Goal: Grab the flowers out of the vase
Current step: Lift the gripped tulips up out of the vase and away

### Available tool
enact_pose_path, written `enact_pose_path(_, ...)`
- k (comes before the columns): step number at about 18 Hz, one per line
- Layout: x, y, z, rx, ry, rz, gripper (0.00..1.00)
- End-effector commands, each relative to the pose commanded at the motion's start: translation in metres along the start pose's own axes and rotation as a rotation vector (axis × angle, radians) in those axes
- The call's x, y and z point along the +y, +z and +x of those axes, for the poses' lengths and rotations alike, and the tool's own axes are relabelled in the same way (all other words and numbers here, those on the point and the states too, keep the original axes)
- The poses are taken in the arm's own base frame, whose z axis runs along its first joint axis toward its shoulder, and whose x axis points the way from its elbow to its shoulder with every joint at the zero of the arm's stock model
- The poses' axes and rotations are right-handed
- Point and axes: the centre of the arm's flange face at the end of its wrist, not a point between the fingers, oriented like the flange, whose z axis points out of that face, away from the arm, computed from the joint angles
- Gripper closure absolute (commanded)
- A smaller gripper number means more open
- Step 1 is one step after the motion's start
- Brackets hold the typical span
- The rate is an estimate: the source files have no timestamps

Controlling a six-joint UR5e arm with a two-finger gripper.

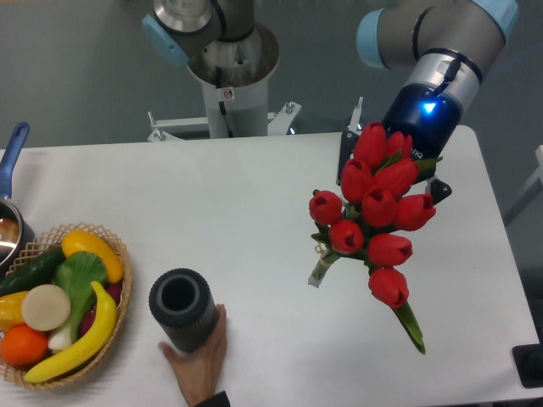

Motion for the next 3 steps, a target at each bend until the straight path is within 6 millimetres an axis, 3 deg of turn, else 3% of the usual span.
enact_pose_path(3,0.0,-0.0002,0.0006,0.0,0.003,0.0,0.6)
